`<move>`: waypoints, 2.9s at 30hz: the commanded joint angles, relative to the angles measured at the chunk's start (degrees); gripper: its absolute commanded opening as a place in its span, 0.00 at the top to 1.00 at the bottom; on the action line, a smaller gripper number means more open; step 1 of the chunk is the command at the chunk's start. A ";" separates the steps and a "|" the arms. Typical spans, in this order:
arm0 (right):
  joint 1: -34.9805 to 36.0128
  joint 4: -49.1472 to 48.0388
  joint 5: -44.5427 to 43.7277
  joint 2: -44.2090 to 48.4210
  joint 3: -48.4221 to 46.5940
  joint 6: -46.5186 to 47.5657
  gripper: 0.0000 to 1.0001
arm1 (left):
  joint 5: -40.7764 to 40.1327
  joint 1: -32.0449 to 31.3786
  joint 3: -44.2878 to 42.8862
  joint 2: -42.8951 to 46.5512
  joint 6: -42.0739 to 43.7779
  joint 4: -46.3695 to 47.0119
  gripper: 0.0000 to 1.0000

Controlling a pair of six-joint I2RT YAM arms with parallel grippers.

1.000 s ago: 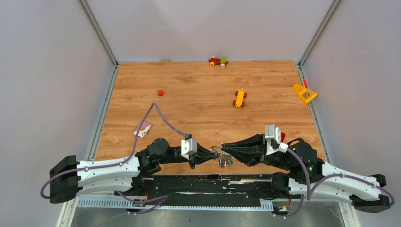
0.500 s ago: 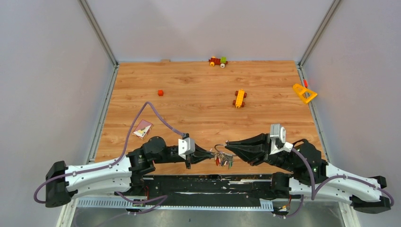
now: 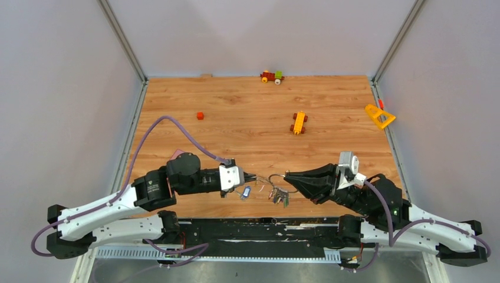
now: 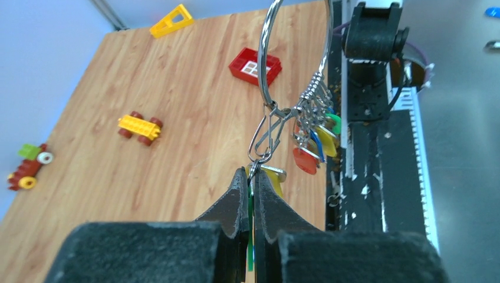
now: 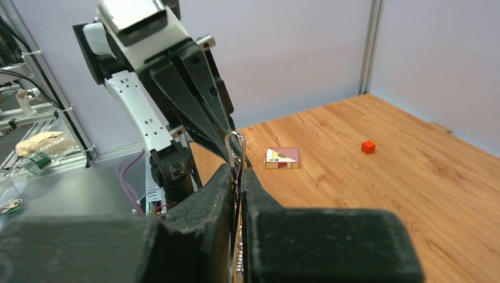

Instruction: Remove the keys from the keyring

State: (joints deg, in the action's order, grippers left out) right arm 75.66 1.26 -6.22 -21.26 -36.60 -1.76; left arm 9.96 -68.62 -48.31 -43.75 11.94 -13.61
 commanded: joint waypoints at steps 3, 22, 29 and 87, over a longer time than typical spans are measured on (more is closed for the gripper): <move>-0.07 -1.58 -3.79 -1.37 -0.46 -2.50 1.00 | -2.34 -0.12 -11.16 -3.42 9.98 -16.43 1.00; -0.07 -4.52 -1.63 -4.99 -6.78 -0.67 1.00 | 7.57 -0.11 13.46 -0.77 -9.63 20.11 1.00; -0.04 -4.63 -0.83 -5.65 -6.67 -1.36 1.00 | 8.38 -0.11 15.44 -2.67 -11.68 25.56 0.92; -0.04 -3.72 -1.80 -3.09 -4.01 -1.95 1.00 | -0.41 -0.11 -4.86 -0.92 0.46 -11.27 1.00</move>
State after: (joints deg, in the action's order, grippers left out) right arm 75.66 1.13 -7.31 -25.23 -40.14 -3.38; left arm 12.53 -68.64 -46.74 -45.39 7.03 -15.70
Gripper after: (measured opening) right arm 0.081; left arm 0.019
